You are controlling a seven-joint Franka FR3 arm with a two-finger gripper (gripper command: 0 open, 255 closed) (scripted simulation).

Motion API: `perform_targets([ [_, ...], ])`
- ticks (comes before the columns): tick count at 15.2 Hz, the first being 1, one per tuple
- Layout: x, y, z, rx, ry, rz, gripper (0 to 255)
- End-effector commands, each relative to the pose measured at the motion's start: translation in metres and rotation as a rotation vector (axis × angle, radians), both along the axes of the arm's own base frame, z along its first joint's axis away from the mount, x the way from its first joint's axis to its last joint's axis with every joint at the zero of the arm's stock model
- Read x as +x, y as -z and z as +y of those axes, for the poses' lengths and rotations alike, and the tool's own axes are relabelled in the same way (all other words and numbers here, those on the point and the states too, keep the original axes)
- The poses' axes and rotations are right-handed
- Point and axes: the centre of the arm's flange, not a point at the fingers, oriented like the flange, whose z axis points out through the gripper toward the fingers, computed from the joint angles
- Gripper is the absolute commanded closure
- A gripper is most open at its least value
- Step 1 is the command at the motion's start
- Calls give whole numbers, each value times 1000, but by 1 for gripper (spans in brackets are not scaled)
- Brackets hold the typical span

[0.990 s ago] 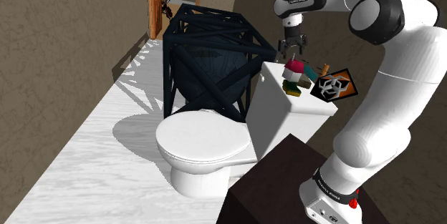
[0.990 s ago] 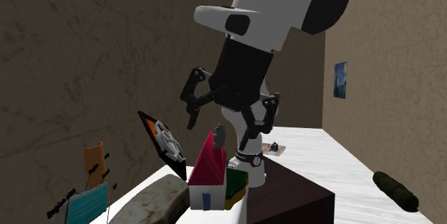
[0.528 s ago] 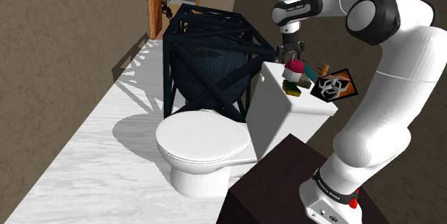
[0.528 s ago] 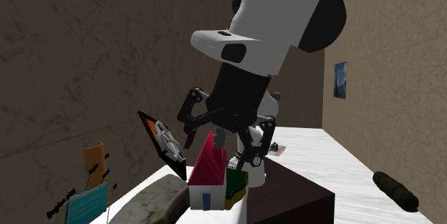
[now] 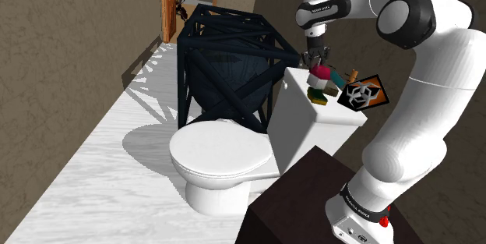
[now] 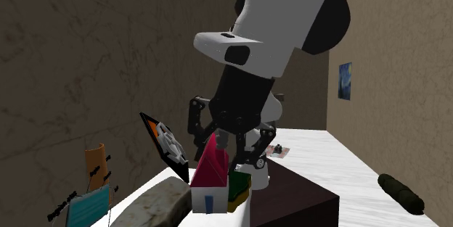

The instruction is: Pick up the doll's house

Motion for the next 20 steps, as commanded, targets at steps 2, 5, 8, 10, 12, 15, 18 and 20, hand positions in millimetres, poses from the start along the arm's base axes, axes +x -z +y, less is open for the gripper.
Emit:
perform_targets([
  [2, -1, 2, 0, 3, 1, 4, 255],
  [5, 0, -8, 0, 3, 1, 4, 255],
  [8, 0, -24, 0, 3, 1, 4, 255],
  [10, 0, -35, 0, 3, 1, 4, 255],
  [12, 0, -45, 0, 3, 1, 4, 255],
  [15, 0, -61, 0, 3, 1, 4, 255],
  [18, 0, -77, 0, 3, 1, 4, 255],
  [20, 0, -78, 0, 3, 1, 4, 255],
])
